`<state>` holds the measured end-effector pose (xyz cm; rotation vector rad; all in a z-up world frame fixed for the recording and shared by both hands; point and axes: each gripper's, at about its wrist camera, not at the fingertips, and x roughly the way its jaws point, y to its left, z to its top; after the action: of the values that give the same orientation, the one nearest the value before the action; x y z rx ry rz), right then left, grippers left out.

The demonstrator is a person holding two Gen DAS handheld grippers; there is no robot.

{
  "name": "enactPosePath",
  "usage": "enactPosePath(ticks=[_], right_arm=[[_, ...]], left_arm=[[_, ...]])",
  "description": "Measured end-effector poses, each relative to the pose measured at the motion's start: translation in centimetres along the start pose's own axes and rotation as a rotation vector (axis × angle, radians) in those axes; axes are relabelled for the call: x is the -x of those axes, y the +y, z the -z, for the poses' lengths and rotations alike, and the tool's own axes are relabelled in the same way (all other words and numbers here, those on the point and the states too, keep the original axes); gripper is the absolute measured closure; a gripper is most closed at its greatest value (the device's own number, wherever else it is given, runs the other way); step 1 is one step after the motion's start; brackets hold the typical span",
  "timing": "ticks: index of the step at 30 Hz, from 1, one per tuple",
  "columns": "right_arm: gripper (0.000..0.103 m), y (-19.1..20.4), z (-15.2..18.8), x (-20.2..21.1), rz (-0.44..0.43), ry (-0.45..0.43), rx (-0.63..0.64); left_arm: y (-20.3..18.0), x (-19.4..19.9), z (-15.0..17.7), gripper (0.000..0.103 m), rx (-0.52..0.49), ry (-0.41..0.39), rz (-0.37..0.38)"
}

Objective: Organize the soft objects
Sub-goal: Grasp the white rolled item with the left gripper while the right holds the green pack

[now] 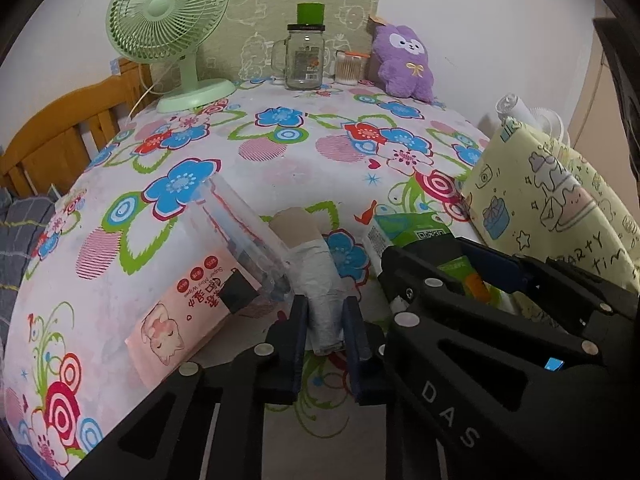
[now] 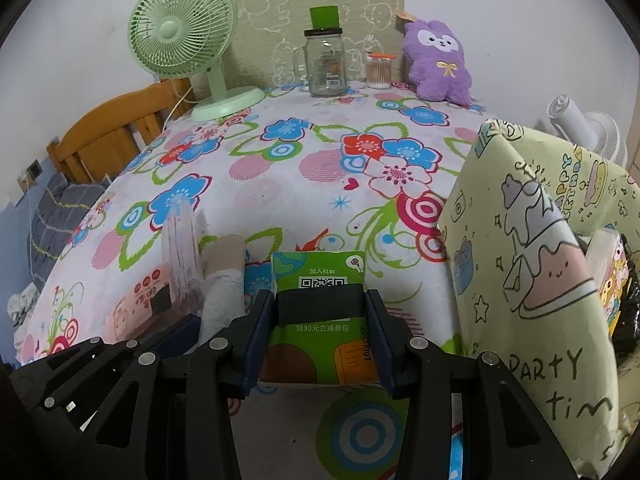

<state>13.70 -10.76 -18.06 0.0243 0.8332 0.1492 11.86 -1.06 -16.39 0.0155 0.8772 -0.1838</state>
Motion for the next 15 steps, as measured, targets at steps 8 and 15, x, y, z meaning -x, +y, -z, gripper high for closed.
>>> enactPosePath(ticks=[8,15], right_arm=[[0.054,0.2,0.4,0.9,0.0,-0.008,-0.005],[0.054,0.2,0.3,2.4,0.004,-0.036,-0.006]], left_arm=[[-0.3,0.8,0.2,0.098,-0.023,0.004,0.001],[-0.7,2.2,0.0,0.098,-0.034,-0.028,-0.001]])
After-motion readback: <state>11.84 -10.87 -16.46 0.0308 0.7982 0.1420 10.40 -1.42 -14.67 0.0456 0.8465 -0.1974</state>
